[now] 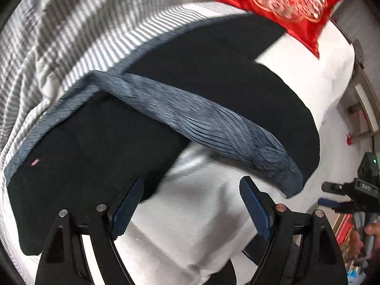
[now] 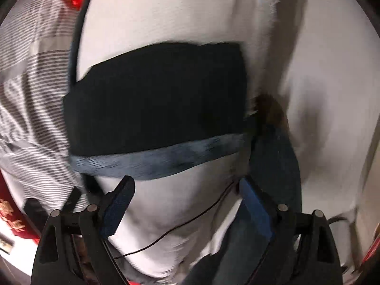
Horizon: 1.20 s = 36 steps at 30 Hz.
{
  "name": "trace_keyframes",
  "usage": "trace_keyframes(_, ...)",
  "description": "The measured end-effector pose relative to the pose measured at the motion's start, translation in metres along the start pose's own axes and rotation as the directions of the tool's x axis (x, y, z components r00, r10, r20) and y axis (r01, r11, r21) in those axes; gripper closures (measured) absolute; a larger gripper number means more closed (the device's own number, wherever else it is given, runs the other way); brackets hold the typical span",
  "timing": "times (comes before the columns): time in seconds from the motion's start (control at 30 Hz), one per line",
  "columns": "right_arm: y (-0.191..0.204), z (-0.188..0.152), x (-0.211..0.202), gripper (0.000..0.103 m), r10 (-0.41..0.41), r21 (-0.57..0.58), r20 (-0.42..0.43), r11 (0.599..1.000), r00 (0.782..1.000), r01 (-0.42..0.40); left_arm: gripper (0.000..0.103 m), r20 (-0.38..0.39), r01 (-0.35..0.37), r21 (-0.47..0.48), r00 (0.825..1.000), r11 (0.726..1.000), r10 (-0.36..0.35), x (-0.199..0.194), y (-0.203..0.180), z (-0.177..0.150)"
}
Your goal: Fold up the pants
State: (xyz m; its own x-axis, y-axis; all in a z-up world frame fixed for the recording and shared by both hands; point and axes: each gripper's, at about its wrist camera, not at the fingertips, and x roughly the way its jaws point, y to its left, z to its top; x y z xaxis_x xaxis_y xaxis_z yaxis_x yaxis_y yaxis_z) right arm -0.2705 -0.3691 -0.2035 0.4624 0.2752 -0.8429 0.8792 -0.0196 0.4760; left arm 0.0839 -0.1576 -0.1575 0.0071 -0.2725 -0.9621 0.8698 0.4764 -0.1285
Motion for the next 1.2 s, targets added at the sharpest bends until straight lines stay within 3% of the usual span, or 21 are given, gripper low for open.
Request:
trace_keyframes(0.23,0.002,0.032,0.02,0.015,-0.003,-0.241,-0.057,0.971,0.998,-0.011,0.019,-0.008,-0.017,-0.029,1.0,0.999,0.017,0.004,-0.023,-0.016)
trace_keyframes(0.43,-0.007,0.07,0.054,0.026,0.085,-0.36,-0.157,0.923,0.984,-0.137,0.019,-0.015,-0.085,-0.101,0.996,0.991,0.083,0.012,-0.038,-0.025)
trace_keyframes(0.53,-0.012,0.082,0.069,0.056,0.202,-0.318,-0.278,0.903,0.939,-0.289,0.019,-0.034,-0.121,-0.142,0.993,0.982,0.117,0.017,-0.044,-0.03)
trace_keyframes(0.57,-0.011,0.083,0.068,0.081,0.242,-0.289,-0.311,0.897,0.919,-0.334,0.019,-0.041,-0.124,-0.158,0.992,0.98,0.119,0.019,-0.045,-0.031)
trace_keyframes(0.6,-0.01,0.083,0.065,0.094,0.273,-0.255,-0.334,0.895,0.902,-0.365,0.019,-0.049,-0.127,-0.174,0.992,0.977,0.12,0.02,-0.046,-0.032)
trace_keyframes(0.73,0.005,0.087,0.034,0.094,0.342,-0.222,-0.369,0.87,0.864,-0.439,0.019,-0.066,-0.12,-0.222,0.992,0.968,0.108,0.022,-0.06,-0.029)
trace_keyframes(0.9,0.036,0.117,-0.014,0.094,0.448,-0.187,-0.35,0.827,0.823,-0.53,0.019,-0.071,-0.117,-0.261,0.992,0.958,0.102,0.024,-0.079,-0.028)
trace_keyframes(1.07,0.102,0.158,-0.053,0.094,0.514,-0.213,-0.348,0.771,0.784,-0.6,0.019,-0.063,-0.089,-0.317,0.995,0.944,0.072,0.025,-0.094,-0.025)
trace_keyframes(1.2,0.147,0.188,-0.074,0.094,0.546,-0.234,-0.35,0.735,0.761,-0.636,0.019,-0.002,-0.042,-0.321,0.999,0.946,0.044,0.023,-0.107,0.009)
